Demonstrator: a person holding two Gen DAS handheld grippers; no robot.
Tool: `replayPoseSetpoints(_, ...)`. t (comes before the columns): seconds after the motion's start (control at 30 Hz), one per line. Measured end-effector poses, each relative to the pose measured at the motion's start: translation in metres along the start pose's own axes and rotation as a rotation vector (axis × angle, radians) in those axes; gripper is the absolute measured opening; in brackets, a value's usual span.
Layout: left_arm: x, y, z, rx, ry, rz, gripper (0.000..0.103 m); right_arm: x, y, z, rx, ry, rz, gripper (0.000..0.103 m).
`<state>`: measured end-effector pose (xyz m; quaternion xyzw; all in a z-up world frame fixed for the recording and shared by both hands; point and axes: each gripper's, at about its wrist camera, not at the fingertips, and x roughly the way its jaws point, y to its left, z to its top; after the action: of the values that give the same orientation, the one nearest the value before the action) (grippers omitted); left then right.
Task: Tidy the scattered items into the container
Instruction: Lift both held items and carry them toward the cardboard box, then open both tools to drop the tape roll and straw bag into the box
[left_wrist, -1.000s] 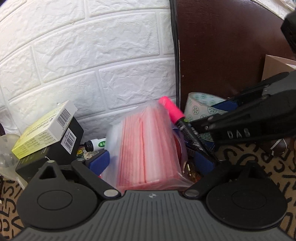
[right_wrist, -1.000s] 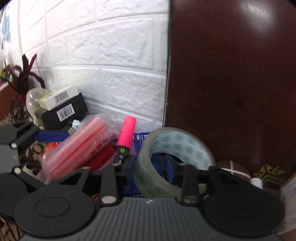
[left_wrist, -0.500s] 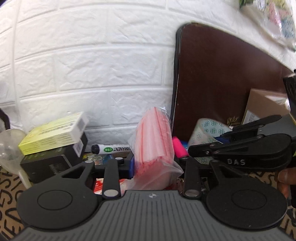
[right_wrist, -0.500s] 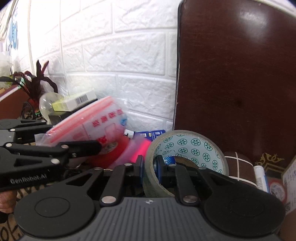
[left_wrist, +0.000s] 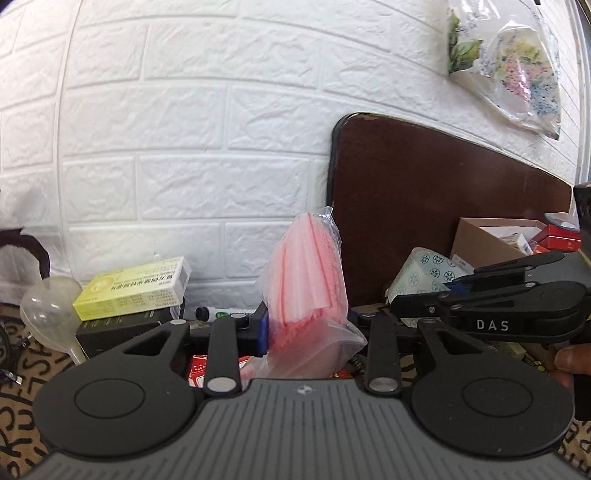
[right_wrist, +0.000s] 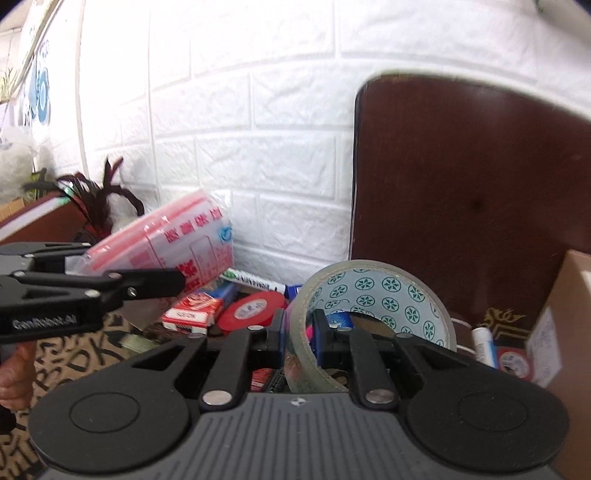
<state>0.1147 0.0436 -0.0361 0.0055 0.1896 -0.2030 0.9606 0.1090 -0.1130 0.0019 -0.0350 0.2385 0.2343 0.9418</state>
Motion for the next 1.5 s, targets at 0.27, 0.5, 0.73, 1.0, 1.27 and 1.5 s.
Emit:
replayPoseSetpoints(0.27,-0.005,-0.066,0.041,0.066,-0.05,-0.112,0.033,-0.076,-0.018,0.02,-0.007,-0.078,-0.103,0.013)
replayPoseSetpoints(0.5,0.035,-0.149,0.068,0.117,-0.051,-0.241,0.034,-0.12,-0.101,0.043,-0.023,-0.055,-0.269,0.013)
replayPoseSetpoints(0.73,0.093,-0.223,0.058,0.164,0.038,-0.295,0.034,-0.102,-0.207,0.048,-0.013,0.078,-0.388,0.013)
replayPoseSetpoints(1.0,0.147,-0.253,0.073,0.218,0.065,-0.256,0.036,-0.087,-0.266,0.04,0.053,0.14,-0.45,0.013)
replayPoseSetpoints(1.27,0.166,-0.26,0.074,0.245,0.059,-0.252,0.065,-0.094,-0.293,0.028,0.1,0.122,-0.445,0.059)
replayPoseSetpoints(1.5,0.132,-0.228,0.084,0.203,-0.08,-0.19,0.089,-0.126,-0.276,0.035,0.112,0.004,-0.435,0.069)
